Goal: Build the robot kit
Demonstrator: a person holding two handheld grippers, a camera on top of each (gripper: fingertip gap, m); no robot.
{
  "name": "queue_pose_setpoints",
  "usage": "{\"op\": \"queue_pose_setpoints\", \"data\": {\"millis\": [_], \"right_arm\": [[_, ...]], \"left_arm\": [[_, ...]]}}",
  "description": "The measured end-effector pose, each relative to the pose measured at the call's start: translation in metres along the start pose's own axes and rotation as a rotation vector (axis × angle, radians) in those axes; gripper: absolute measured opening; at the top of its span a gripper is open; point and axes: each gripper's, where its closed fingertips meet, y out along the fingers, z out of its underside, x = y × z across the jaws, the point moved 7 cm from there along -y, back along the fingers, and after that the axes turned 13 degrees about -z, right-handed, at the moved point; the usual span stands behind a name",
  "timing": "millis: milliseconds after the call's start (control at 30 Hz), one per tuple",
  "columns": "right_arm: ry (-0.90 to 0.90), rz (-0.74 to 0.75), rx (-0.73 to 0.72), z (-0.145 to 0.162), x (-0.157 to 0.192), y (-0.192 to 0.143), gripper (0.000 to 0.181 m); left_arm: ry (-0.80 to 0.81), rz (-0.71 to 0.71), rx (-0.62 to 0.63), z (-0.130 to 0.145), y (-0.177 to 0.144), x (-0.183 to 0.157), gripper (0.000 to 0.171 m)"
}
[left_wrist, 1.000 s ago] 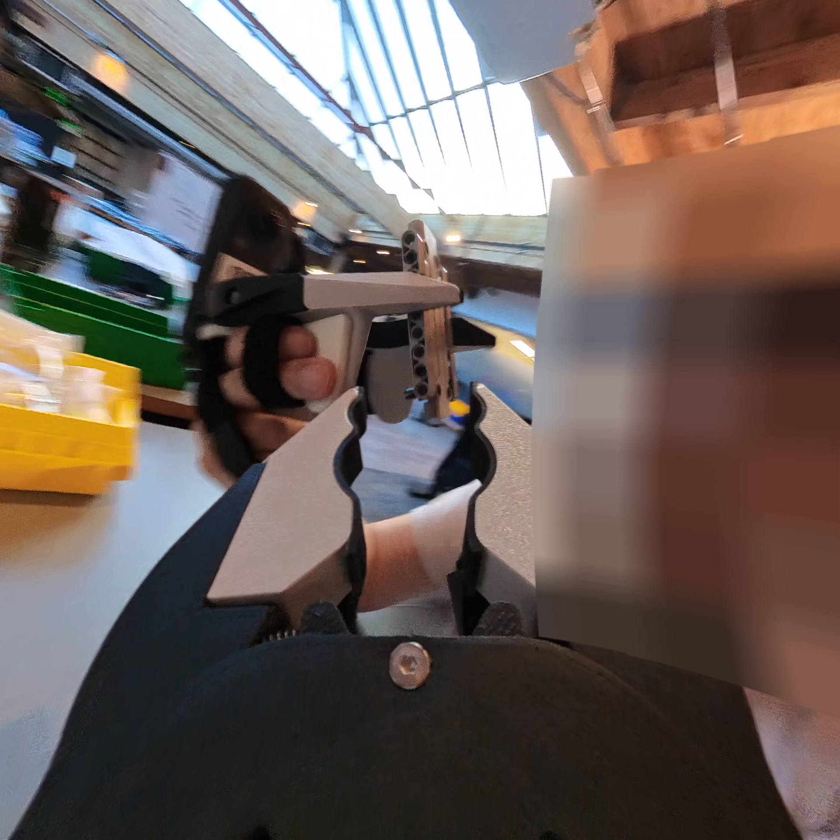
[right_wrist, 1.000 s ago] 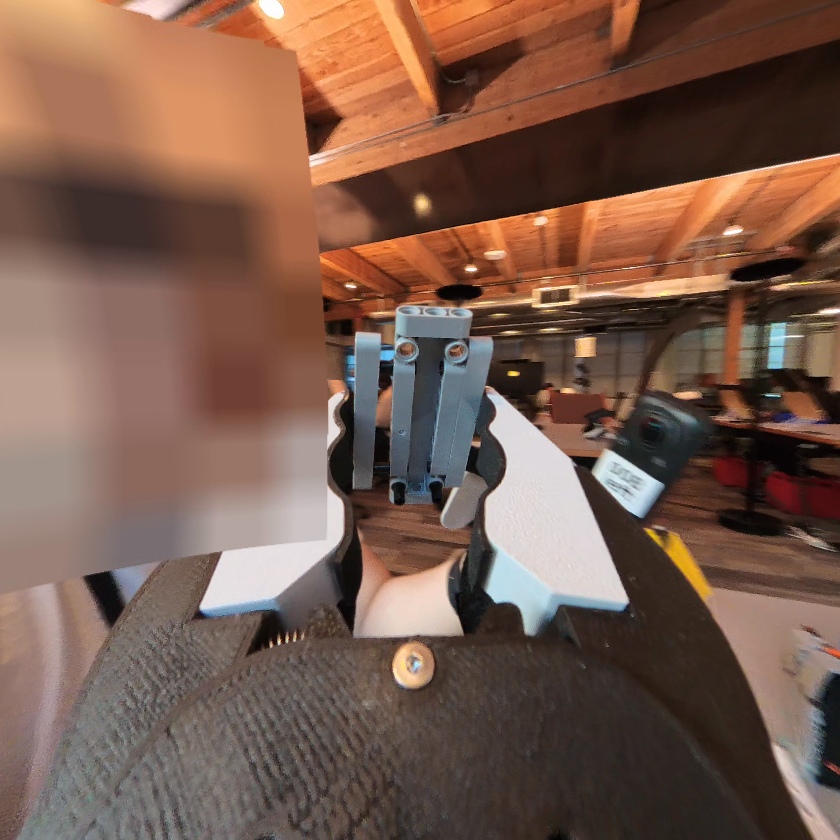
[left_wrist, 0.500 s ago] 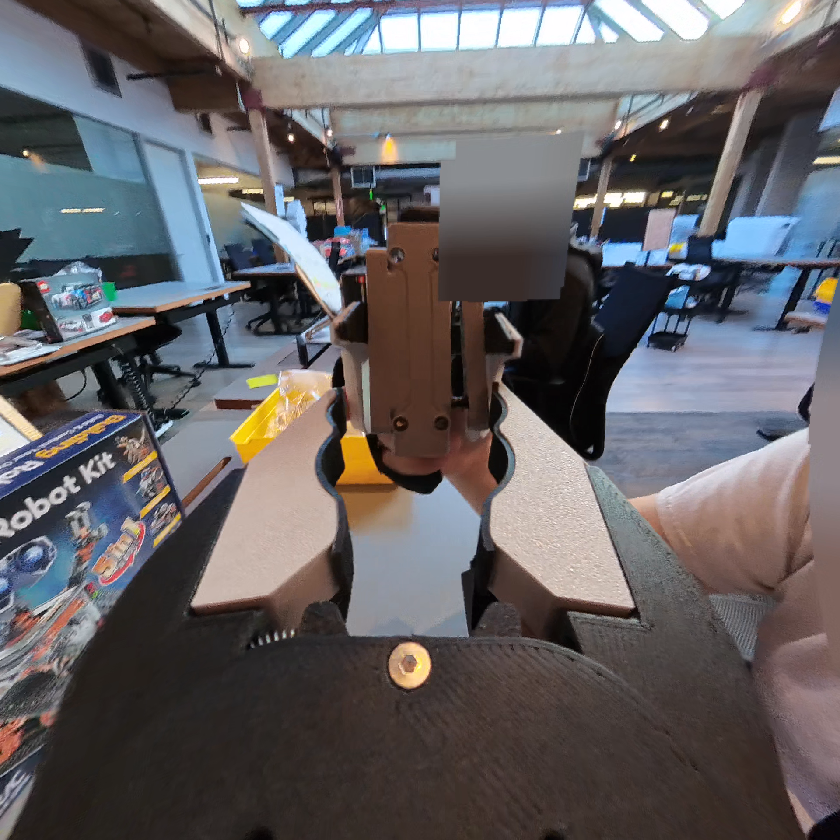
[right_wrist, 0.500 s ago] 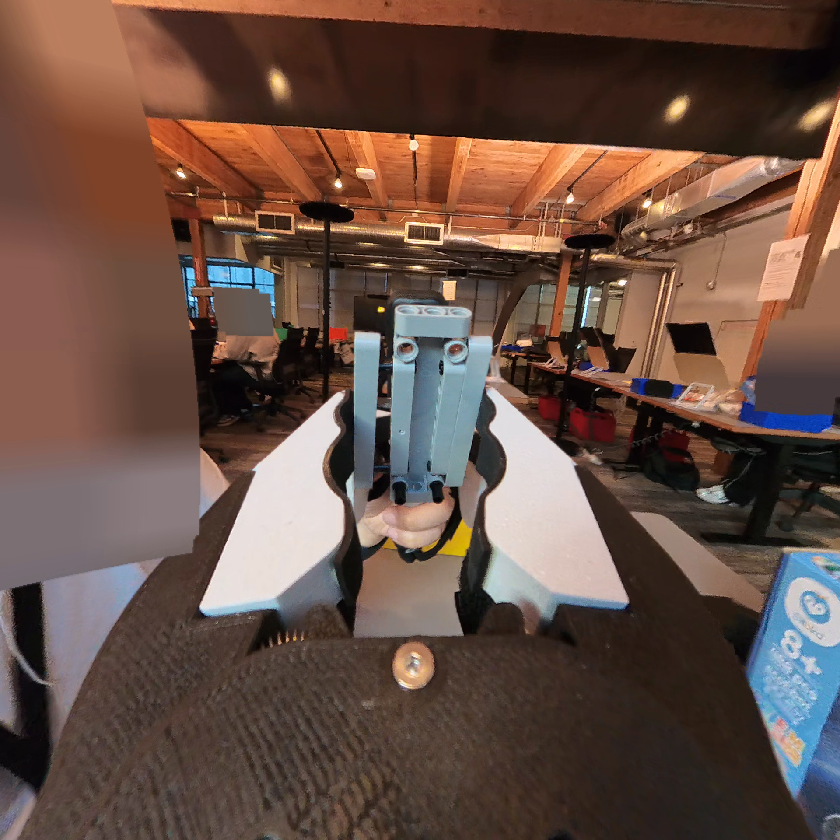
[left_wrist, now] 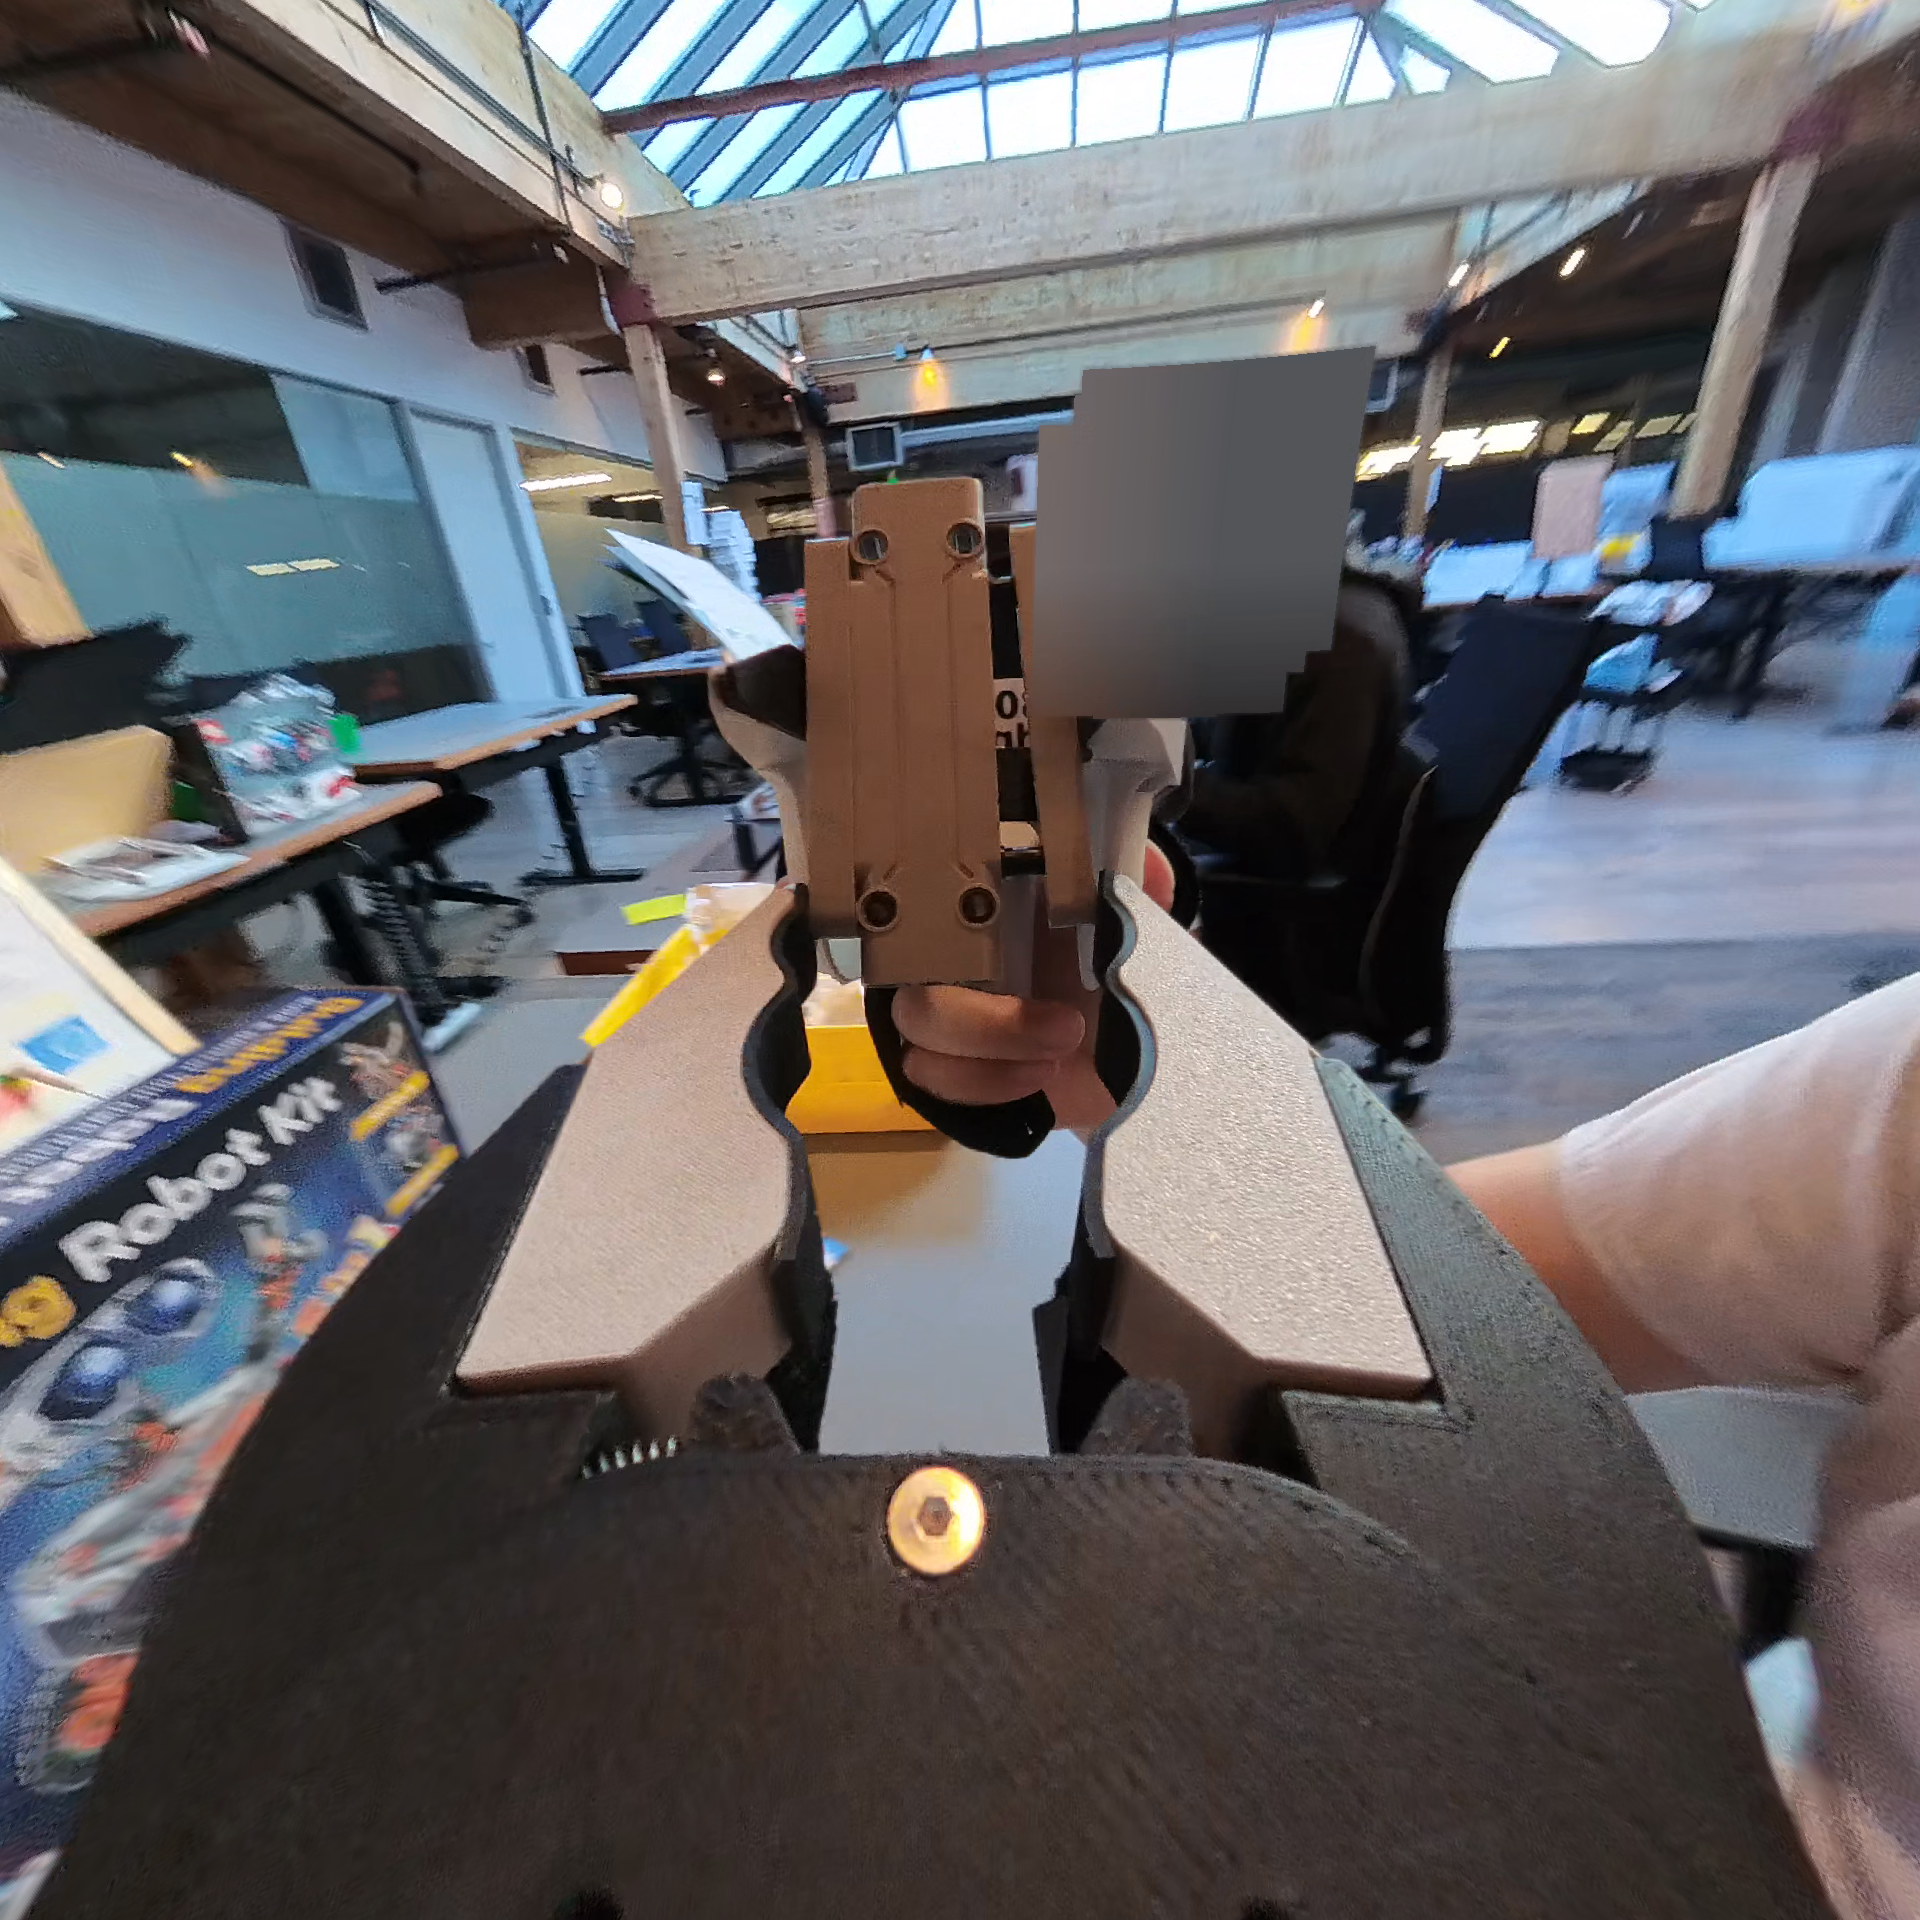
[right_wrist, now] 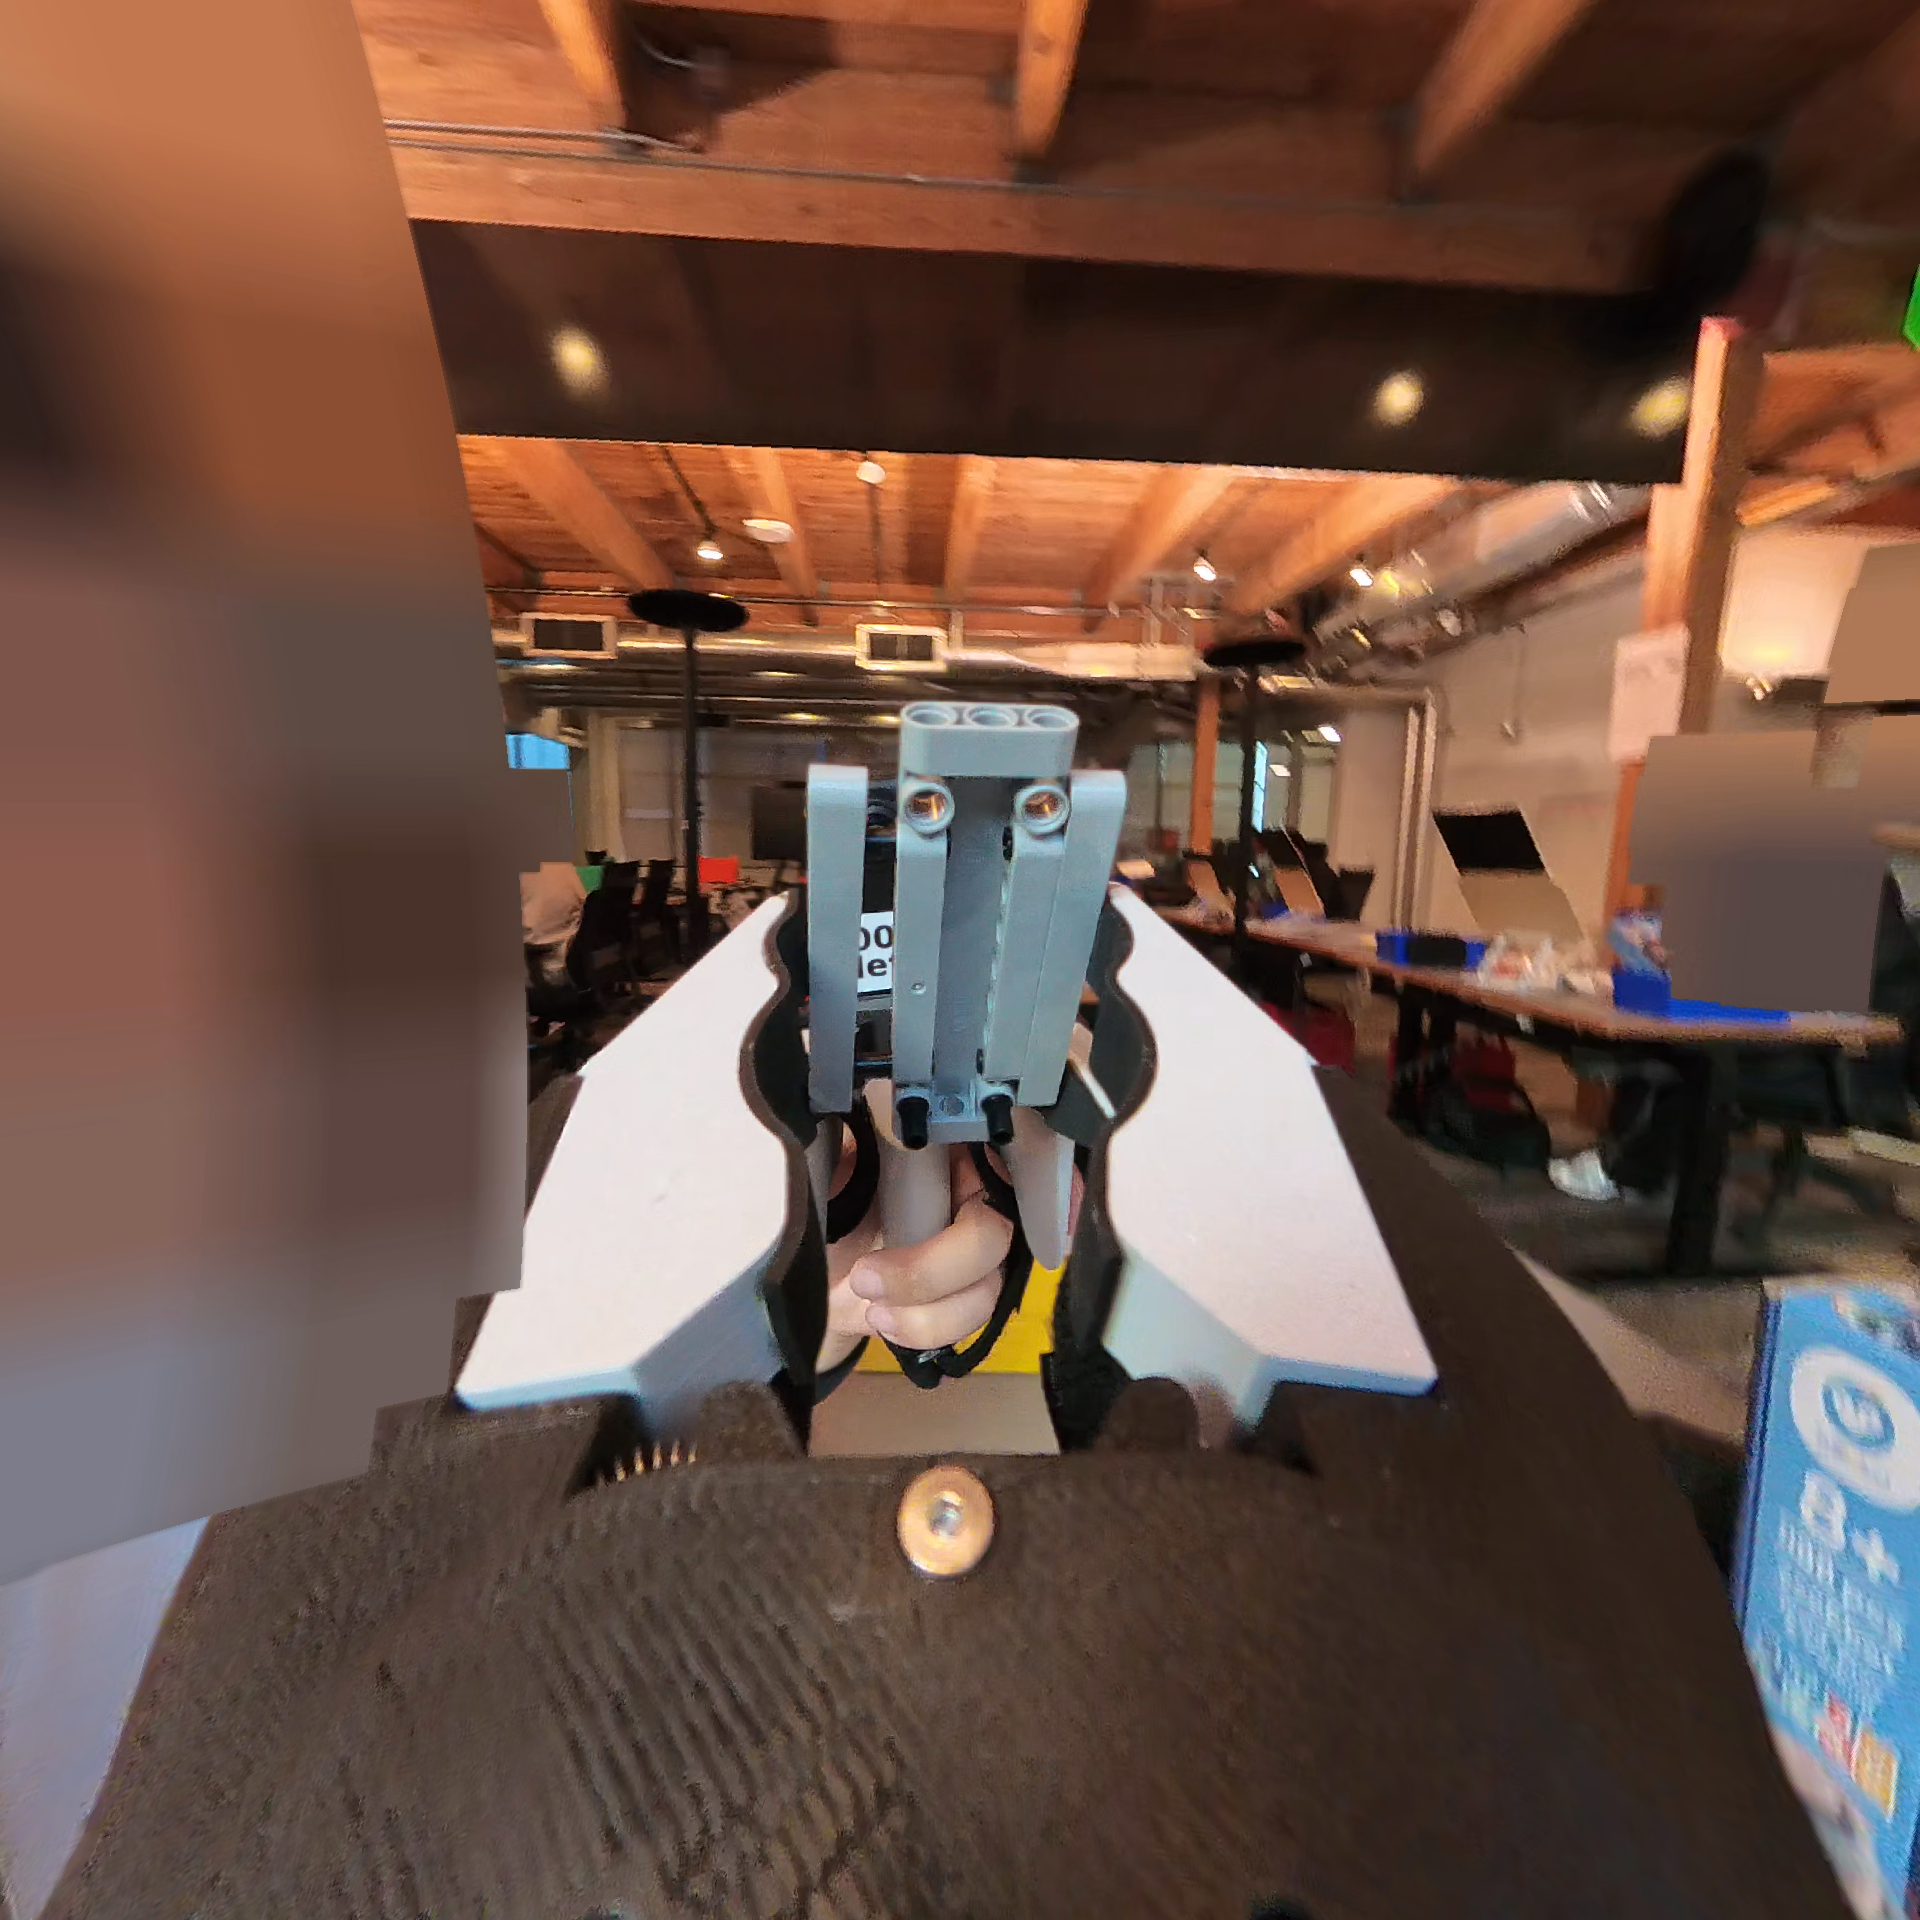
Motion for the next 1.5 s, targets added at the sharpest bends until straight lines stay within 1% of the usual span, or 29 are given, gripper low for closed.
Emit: {"op": "queue_pose_setpoints", "data": {"millis": [33,100,200,500,633,1100,1167,1267,1333,1500], "right_arm": [[0.038,0.051,0.010,0.000,-0.002,0.002,0.053],[0.091,0.115,0.024,-0.001,-0.002,0.004,0.053],[0.124,0.173,0.032,-0.003,-0.001,0.004,0.053],[0.153,0.246,0.039,-0.006,0.000,0.001,0.053],[0.158,0.230,0.025,-0.007,-0.001,0.000,0.053],[0.134,0.177,0.061,-0.005,-0.002,-0.001,0.053],[0.128,0.169,0.064,-0.005,-0.002,-0.001,0.053],[0.068,0.111,0.101,-0.002,0.001,0.001,0.052],[0.040,0.090,0.134,0.002,0.002,0.004,0.053],[0.003,0.038,0.129,0.003,0.005,0.007,0.052]], "left_arm": [[-0.065,0.023,-0.001,-0.001,-0.002,0.004,0.052],[-0.168,0.076,-0.003,-0.002,-0.004,0.009,0.052],[-0.250,0.111,-0.013,-0.002,-0.004,0.011,0.052],[-0.353,0.160,-0.024,0.002,0.004,0.010,0.051],[-0.373,0.162,-0.031,0.004,0.007,0.008,0.051],[-0.340,0.159,-0.001,0.006,0.007,0.007,0.050],[-0.328,0.155,-0.006,0.006,0.007,0.007,0.051],[-0.287,0.157,-0.007,0.007,0.006,0.006,0.052],[-0.292,0.163,-0.052,0.004,0.005,0.006,0.055],[-0.177,0.148,-0.062,0.002,0.001,0.004,0.053]]}}
